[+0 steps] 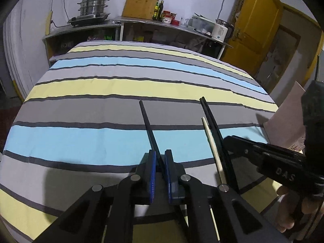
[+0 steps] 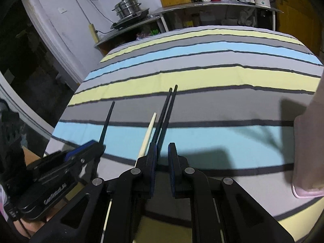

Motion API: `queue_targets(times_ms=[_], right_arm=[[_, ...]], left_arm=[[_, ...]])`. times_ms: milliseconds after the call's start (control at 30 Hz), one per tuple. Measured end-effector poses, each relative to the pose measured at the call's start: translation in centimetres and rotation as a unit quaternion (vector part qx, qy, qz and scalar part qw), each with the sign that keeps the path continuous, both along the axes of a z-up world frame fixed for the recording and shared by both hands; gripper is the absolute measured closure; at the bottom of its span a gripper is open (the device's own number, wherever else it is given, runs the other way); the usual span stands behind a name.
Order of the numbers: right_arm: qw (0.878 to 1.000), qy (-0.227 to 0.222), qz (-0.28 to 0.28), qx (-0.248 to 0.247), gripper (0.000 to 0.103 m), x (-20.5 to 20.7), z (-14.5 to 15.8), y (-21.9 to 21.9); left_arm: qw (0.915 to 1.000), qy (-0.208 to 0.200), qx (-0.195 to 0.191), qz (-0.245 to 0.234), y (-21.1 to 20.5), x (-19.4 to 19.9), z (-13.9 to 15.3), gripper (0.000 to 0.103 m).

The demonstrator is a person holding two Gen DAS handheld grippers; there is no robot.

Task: Organize utensils
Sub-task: 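Grasp a black chopstick with the left tool while the right tool grasps another black chopstick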

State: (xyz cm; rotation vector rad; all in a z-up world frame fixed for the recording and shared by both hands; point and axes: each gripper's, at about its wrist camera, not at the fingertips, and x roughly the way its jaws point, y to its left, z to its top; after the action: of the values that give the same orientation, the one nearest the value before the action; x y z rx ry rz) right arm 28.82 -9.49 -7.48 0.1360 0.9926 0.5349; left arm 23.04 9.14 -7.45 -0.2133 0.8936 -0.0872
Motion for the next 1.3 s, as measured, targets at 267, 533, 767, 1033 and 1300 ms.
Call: queue_targets(times_ms=[267,533,767,1033,1300], right_arm=[[0.999,-0.006,0.0,-0.033,0.09,0.4,0.1,0.7],[0.999,0.005,-0.01,-0.052,0.09,0.0,0.3,-1.3],[0.999,0.012,-0.018,-0.047,0.09,1.0,0.3,-0.8],[0.997,-0.001,-0.025,-0.067,0.09,2.7,0.1,0.6],[0.996,-0.003,-0.023,-0.081,0.096,3.7,0.2,1.1]], left_arm=[[1.0,-0.001,0.006,0.001,-0.2,0.2,0.0,0.094],[0.9999,0.009,-0.011,0.004,0.3,0.3,0.0,0.094],[0.9992,0.03,-0.025,0.012,0.8,2.4,0.0,0.094],[0.9994,0.03,-0.001,0.017,0.1,4.1,-0.1,0.094],[0.999,0.035,0.027,0.011,-0.4,5.1,0.1,0.096]])
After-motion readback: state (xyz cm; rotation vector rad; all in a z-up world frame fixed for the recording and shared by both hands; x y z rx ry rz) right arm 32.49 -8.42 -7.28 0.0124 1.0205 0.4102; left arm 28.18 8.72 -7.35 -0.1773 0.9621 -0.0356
